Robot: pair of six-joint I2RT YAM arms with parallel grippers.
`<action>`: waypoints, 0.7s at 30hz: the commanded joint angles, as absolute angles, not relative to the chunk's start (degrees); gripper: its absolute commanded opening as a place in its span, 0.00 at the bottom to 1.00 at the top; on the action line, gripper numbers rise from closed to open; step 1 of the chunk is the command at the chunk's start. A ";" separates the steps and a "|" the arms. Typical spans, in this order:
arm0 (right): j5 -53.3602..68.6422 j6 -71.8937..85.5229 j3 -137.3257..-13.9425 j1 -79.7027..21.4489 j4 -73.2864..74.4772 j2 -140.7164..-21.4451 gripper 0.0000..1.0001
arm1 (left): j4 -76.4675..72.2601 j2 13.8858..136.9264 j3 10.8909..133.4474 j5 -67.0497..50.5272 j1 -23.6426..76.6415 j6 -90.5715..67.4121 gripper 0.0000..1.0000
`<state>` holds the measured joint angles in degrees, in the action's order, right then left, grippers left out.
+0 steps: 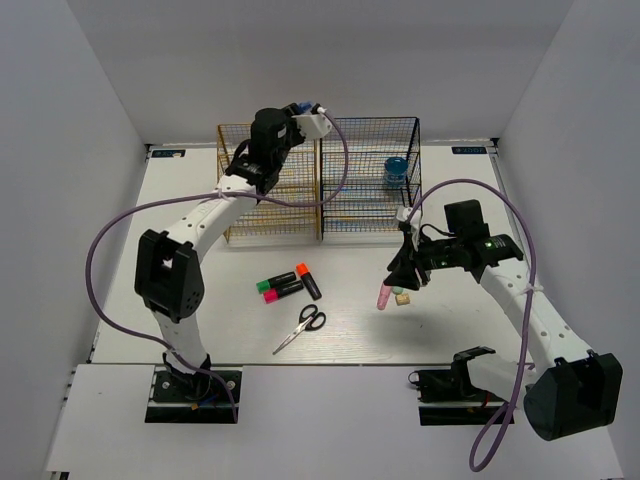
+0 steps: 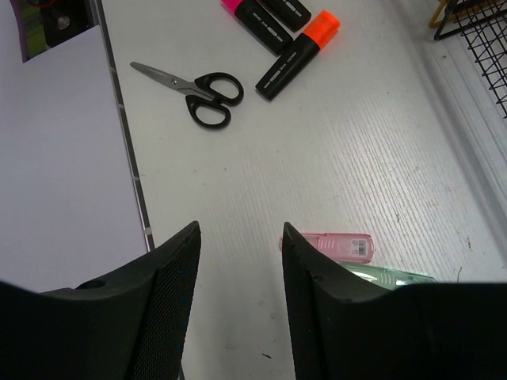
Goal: Sort the stationery into containers
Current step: Place the stationery into the container
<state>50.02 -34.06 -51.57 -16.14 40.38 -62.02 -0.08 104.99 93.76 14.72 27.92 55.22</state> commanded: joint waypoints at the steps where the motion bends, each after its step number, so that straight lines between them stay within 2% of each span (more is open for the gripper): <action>1: 50.01 -34.98 -51.15 -15.73 39.20 -61.96 0.49 | -2.18 103.88 94.14 12.48 26.20 54.58 0.00; 9: 50.18 -34.37 -51.42 -15.30 39.38 -62.14 0.49 | -10.71 107.31 92.81 15.73 24.79 53.35 0.00; 21: 51.85 -34.36 -51.42 -13.89 39.64 -62.40 0.49 | -11.95 109.25 92.29 16.61 22.76 49.48 0.04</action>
<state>49.91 -34.04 -51.55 -14.28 40.32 -62.30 -8.75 110.63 92.38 15.84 23.31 50.70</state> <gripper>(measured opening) 0.491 0.455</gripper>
